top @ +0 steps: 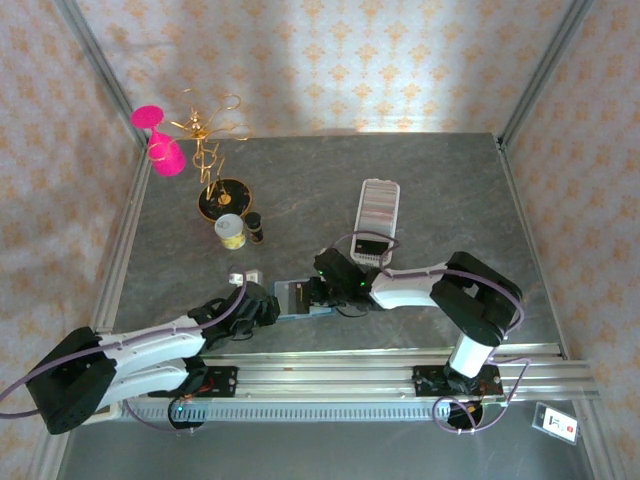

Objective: Put the credit cards into the card holder

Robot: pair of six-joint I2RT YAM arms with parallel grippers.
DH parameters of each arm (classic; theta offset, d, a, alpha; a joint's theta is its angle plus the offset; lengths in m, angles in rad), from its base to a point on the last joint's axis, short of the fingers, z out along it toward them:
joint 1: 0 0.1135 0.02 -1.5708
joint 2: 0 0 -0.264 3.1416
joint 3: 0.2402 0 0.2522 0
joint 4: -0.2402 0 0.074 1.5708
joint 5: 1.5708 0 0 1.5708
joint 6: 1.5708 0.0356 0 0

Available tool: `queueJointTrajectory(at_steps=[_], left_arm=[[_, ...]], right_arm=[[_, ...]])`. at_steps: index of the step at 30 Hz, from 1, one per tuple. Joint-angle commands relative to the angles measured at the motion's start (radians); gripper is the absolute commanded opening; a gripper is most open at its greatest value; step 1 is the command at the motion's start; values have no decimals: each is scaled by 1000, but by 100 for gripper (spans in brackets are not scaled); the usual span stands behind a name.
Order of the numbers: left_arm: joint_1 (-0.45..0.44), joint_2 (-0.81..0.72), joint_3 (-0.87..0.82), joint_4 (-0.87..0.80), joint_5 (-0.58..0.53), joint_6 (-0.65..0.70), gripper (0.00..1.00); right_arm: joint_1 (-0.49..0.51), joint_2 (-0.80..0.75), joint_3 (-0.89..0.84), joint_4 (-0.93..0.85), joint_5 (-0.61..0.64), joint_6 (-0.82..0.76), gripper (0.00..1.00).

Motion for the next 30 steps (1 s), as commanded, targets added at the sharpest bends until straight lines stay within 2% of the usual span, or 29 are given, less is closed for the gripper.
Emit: queueJointTrajectory(at_steps=[1,4,11,13,20,24,30], left_arm=[[7,59,-9,22,27,-12,24],[6,82,-13,48,52,-10,20],[6,69,-30,58,69,-11,20],[5,63,-35,59,71,-16,20],[6,46,-41,59,79,-19,20],[7,36,-45,61,84,-19,20],[6,43,-51,80,107,-16,20]], right_arm=[[6,26,23,-43,13,-33,17],[22,36,45,-50,17,-36,15],[54,70,118,-80,31,-43,16],[54,67,129,-93,56,-35,20],[54,33,135,-172,154,-29,21],[54,23,116,-169,156,-19,10],[54,46,113,-132,113,-6,7]])
